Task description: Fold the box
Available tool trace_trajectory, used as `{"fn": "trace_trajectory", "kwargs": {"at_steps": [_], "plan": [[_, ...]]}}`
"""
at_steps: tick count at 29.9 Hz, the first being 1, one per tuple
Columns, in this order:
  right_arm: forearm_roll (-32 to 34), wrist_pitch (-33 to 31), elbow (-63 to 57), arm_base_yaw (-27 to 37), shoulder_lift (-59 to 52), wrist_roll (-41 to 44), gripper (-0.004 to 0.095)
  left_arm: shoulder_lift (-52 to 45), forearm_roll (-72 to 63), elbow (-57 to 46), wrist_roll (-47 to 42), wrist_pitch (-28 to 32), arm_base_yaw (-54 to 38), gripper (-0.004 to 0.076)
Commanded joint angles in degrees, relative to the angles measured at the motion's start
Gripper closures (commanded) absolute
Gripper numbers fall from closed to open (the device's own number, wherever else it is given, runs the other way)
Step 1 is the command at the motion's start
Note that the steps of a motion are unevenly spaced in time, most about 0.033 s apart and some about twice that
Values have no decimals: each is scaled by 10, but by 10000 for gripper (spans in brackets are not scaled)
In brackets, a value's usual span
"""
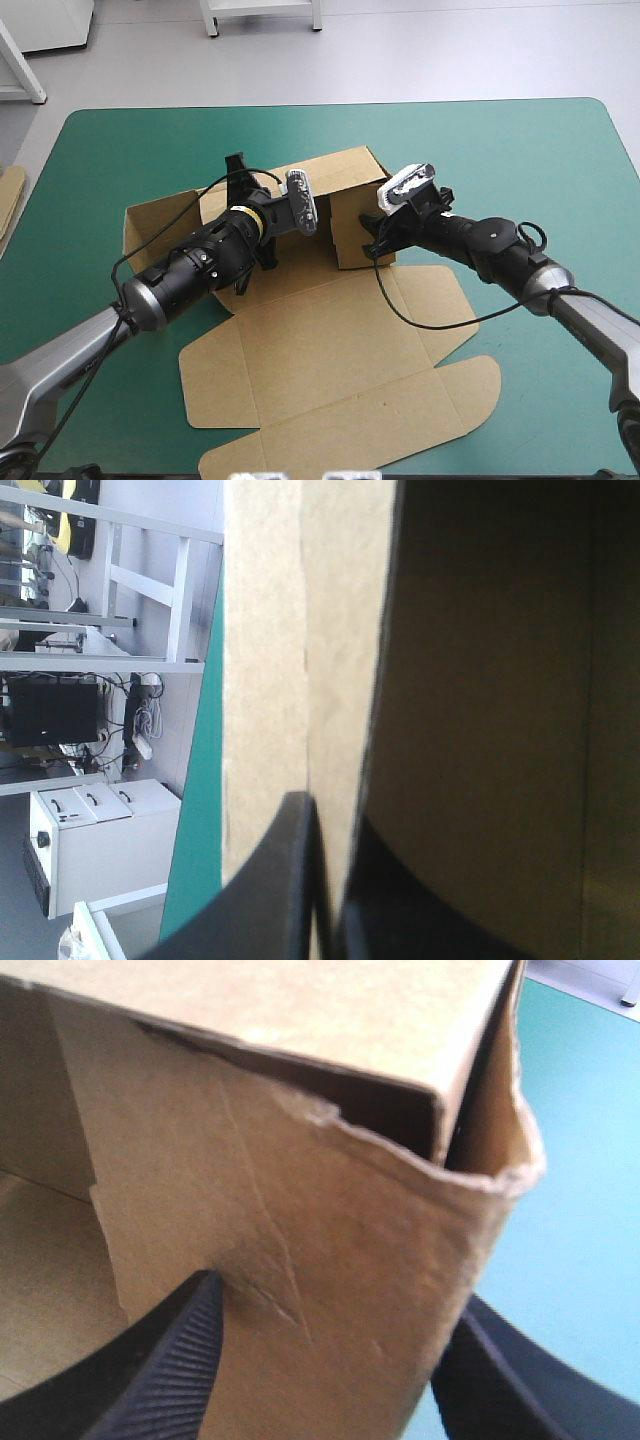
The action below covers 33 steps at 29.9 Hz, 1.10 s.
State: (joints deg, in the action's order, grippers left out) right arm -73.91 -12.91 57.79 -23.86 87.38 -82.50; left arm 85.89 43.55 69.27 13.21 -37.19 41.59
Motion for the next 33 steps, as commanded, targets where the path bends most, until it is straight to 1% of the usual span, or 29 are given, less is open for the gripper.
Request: {"fn": "trace_trajectory", "kwargs": {"at_steps": [1, 6, 8, 9, 11, 13, 14, 15, 20, 23, 26, 29, 31, 33], "plan": [[-22, 26, 17, -11, -18, -4, 399, -8, -63, 3, -20, 15, 5, 733], [-54, 32, 17, -18, 1, -10, 404, -8, -63, 3, -20, 14, 5, 733], [-66, 33, 17, -18, 8, -11, 458, -8, -63, 3, -20, 13, 5, 733], [-67, 33, 17, -18, 8, -11, 511, -8, -63, 3, -20, 13, 5, 733], [-67, 32, 17, -18, 8, -11, 663, -8, -63, 3, -20, 13, 5, 733], [-67, 32, 18, -18, 8, -13, 894, -8, -63, 3, -20, 13, 5, 733], [-67, 32, 18, -18, 8, -11, 915, -8, -63, 3, -20, 13, 5, 733], [-67, 28, 18, -18, 8, -11, 903, -8, -63, 3, -22, 13, 5, 733], [-67, 22, 18, -19, 8, -9, 906, -8, -63, 3, -36, 13, 5, 733], [-67, 22, 18, -19, 8, -6, 906, -8, -63, 3, -40, 1, 5, 724], [-67, 23, 18, -19, 8, -4, 907, -8, -63, 3, -39, -19, 5, 650], [-75, 26, 18, -19, 8, -4, 907, -11, -64, 3, -39, -26, 10, 491], [-87, 26, 18, -19, 8, -4, 907, -15, -65, 3, -39, -29, 22, 358], [-88, 26, 18, -19, 8, -4, 906, -20, -65, 3, -39, -34, 35, 274]]}}
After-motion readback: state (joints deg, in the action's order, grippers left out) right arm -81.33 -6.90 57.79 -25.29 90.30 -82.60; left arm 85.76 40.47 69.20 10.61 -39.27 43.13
